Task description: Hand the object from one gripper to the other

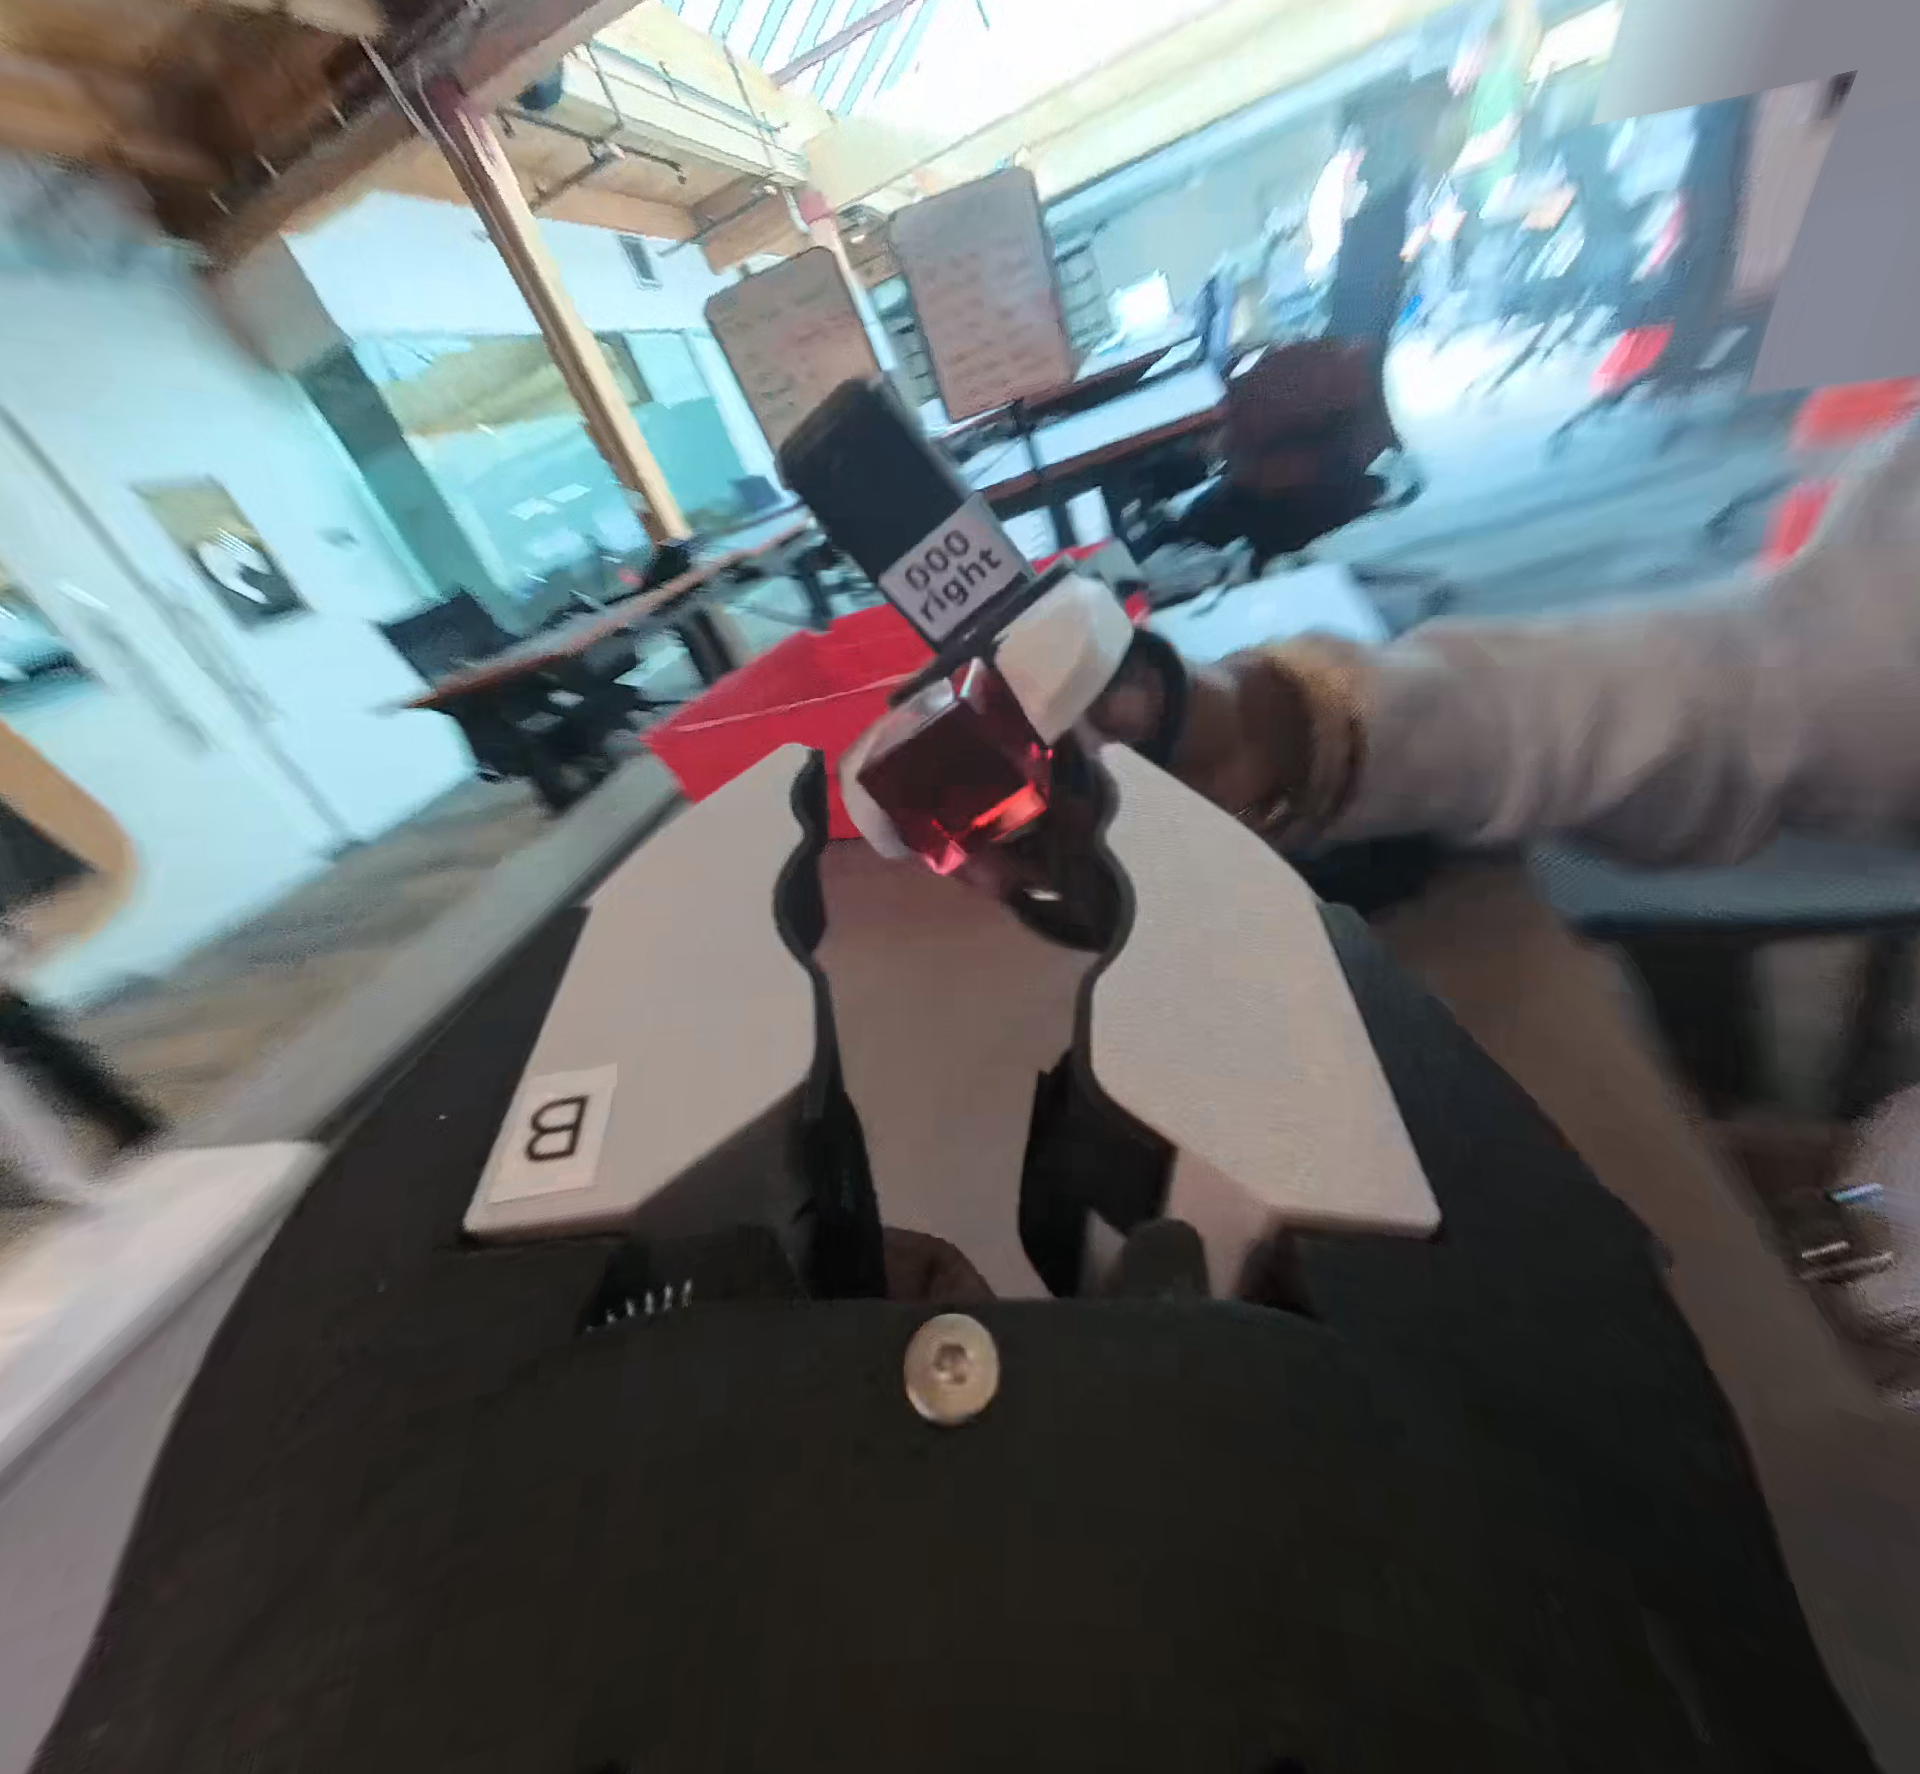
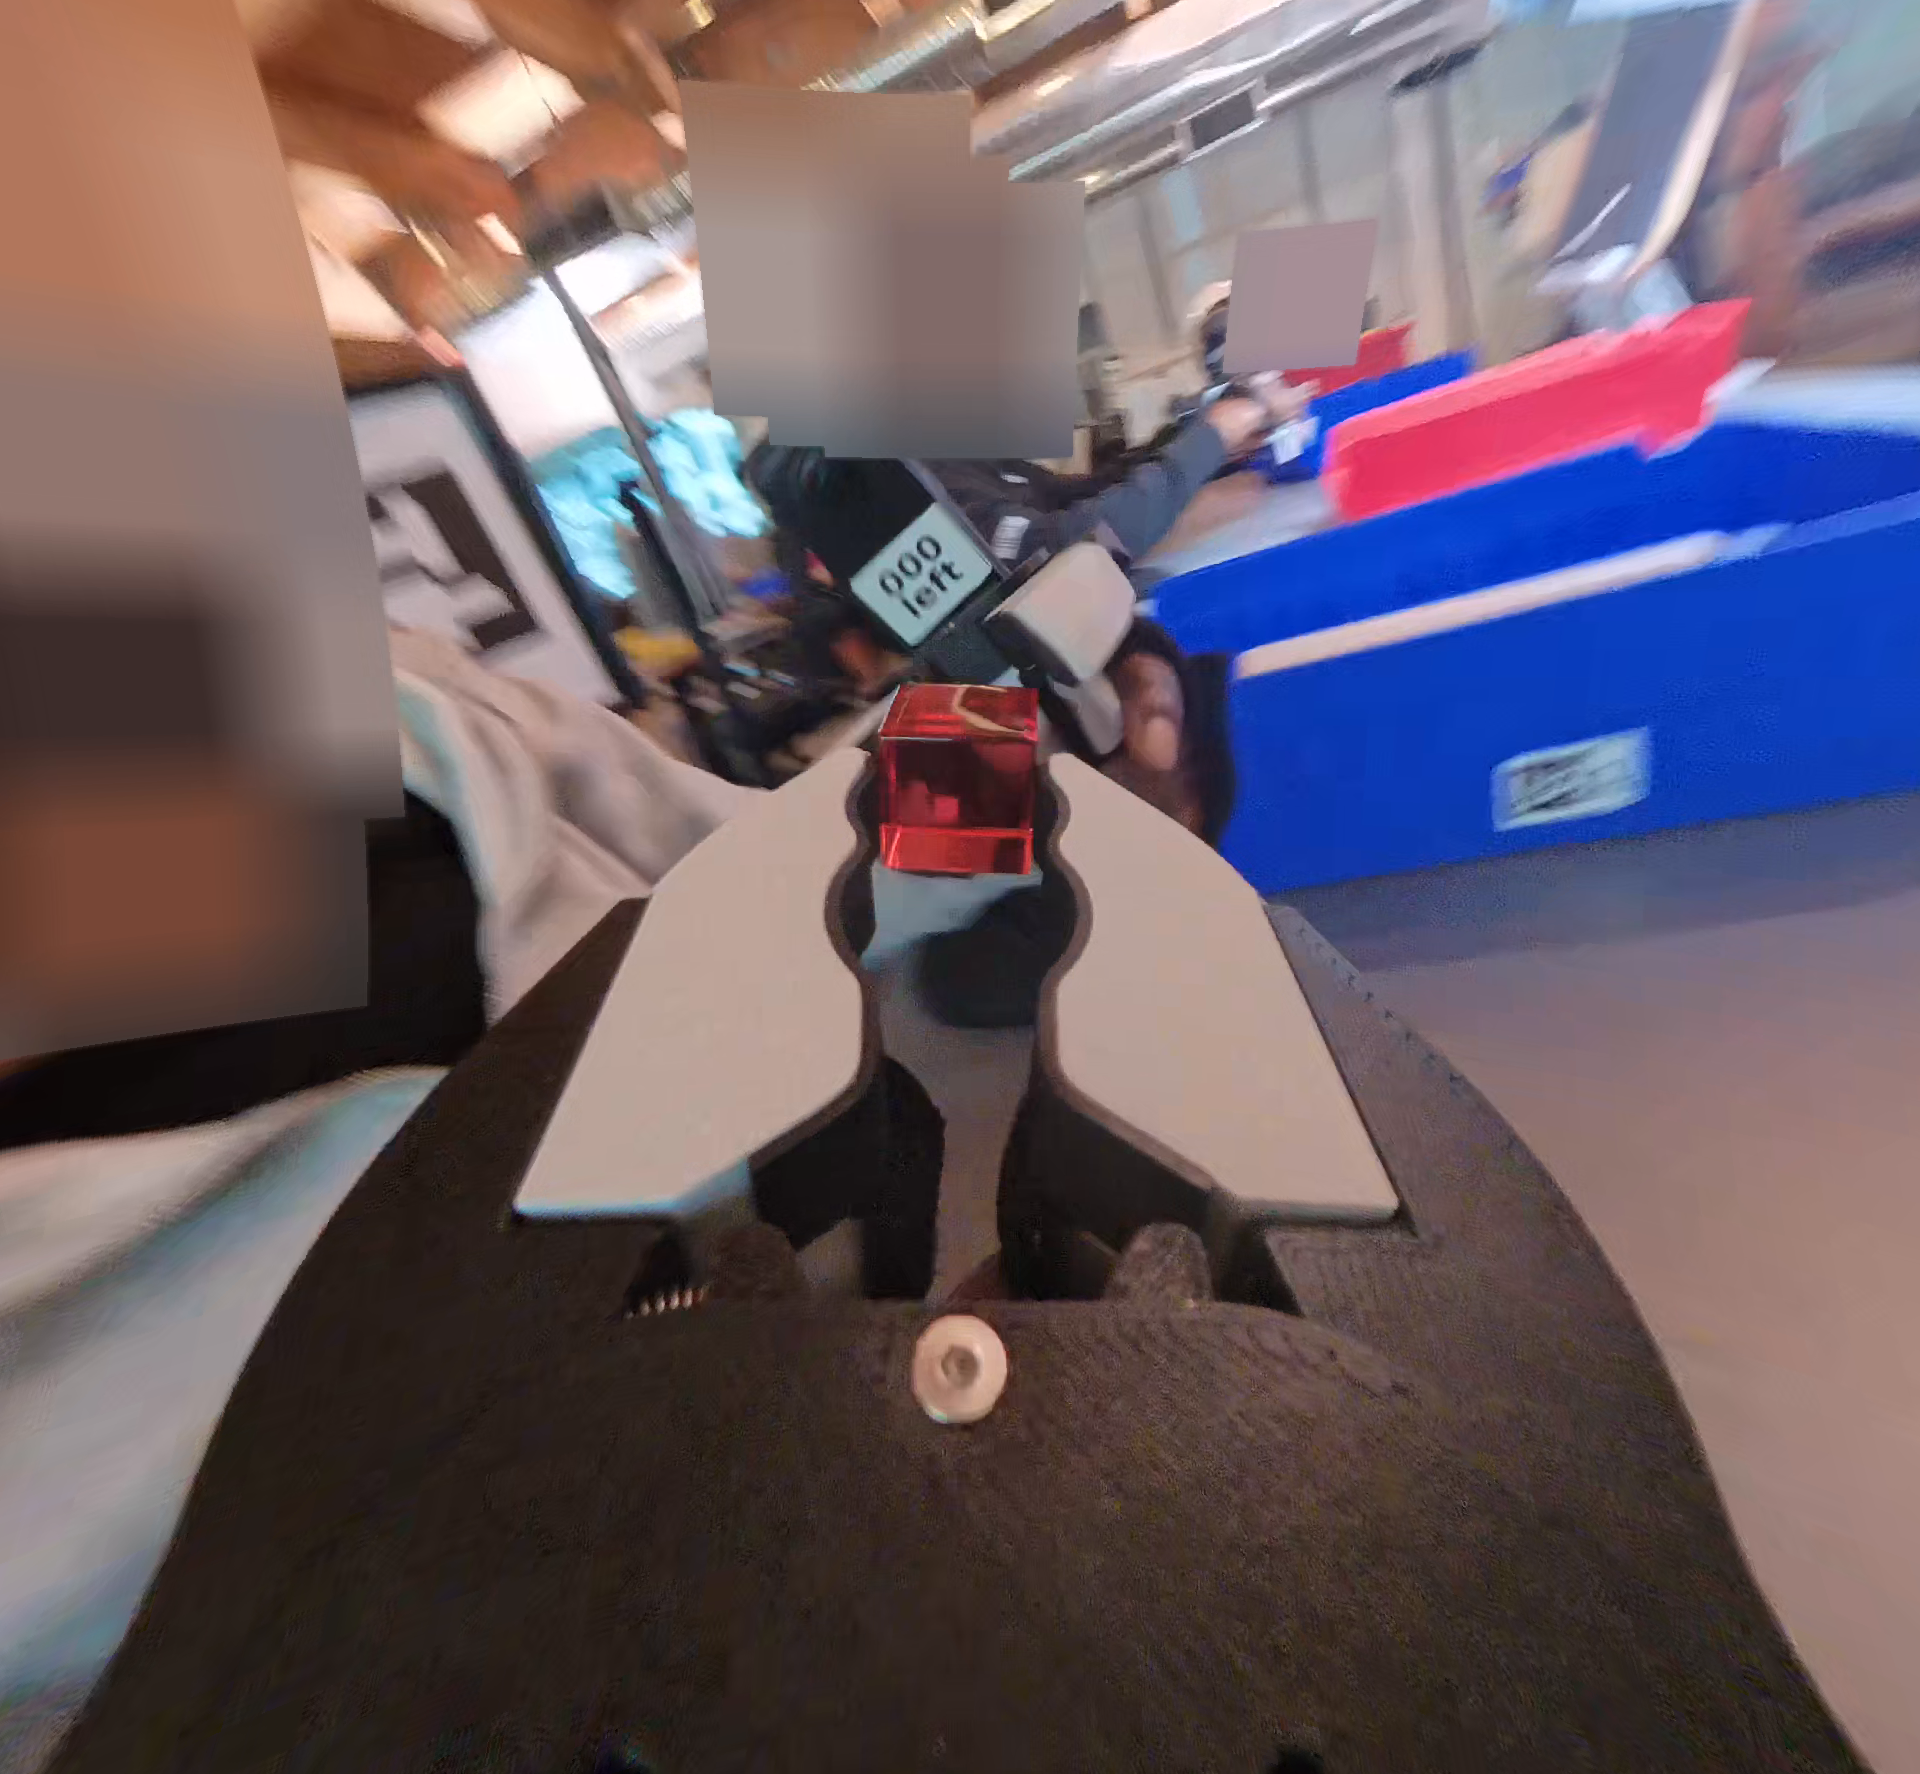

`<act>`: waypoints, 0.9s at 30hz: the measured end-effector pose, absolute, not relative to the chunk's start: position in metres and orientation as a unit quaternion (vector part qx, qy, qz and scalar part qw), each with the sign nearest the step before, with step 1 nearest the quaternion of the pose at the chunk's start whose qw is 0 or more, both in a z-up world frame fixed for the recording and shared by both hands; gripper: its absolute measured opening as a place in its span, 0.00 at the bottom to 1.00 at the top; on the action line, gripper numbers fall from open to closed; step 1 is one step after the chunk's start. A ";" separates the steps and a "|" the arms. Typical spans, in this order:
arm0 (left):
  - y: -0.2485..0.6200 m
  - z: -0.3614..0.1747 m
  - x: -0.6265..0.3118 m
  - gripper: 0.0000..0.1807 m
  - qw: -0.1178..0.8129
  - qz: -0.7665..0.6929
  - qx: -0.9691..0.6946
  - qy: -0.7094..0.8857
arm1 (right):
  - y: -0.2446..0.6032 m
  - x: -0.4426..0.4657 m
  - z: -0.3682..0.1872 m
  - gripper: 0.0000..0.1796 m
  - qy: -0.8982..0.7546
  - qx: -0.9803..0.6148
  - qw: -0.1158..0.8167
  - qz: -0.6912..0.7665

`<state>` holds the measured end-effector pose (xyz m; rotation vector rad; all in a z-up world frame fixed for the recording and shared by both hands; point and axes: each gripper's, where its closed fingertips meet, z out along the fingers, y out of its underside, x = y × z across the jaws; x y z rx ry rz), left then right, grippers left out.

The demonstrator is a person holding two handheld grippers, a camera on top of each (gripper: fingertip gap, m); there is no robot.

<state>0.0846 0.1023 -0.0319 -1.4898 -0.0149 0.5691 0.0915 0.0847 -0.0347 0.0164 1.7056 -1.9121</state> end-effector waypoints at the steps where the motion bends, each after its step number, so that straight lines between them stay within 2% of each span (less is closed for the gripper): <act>1: 0.102 -0.029 0.086 0.29 0.720 0.198 -0.664 -0.032 | 0.086 0.090 -0.032 0.15 0.650 -0.023 0.212 -0.729; 4: 0.100 -0.023 0.090 0.34 0.758 0.025 -0.643 -0.102 | 0.094 0.090 -0.021 0.16 0.648 -0.142 -0.050 -0.746; 6: 0.101 -0.024 0.095 0.34 0.760 -0.078 -0.633 -0.127 | 0.098 0.095 -0.021 0.16 0.628 -0.229 -0.225 -0.709; 7: 0.103 -0.025 0.097 0.34 0.756 -0.115 -0.630 -0.136 | 0.098 0.099 -0.022 0.16 0.617 -0.264 -0.290 -0.682; 9: 0.106 -0.028 0.103 0.34 0.746 -0.171 -0.628 -0.141 | 0.094 0.105 -0.028 0.15 0.603 -0.310 -0.361 -0.640; 14: 0.112 -0.036 0.112 0.33 0.723 -0.207 -0.645 -0.135 | 0.086 0.107 -0.043 0.15 0.609 -0.343 -0.390 -0.599; 16: 0.113 -0.039 0.115 0.27 0.715 -0.214 -0.652 -0.129 | 0.086 0.108 -0.043 0.15 0.605 -0.348 -0.396 -0.596; 18: 0.114 -0.042 0.117 0.15 0.710 -0.210 -0.660 -0.123 | 0.086 0.109 -0.043 0.15 0.602 -0.352 -0.399 -0.596; 24: 0.112 -0.038 0.114 0.15 0.728 -0.178 -0.652 -0.112 | 0.085 0.106 -0.040 0.17 0.611 -0.324 -0.390 -0.608; 27: 0.107 -0.028 0.107 0.15 0.757 -0.089 -0.642 -0.086 | 0.087 0.102 -0.031 0.22 0.631 -0.259 -0.305 -0.664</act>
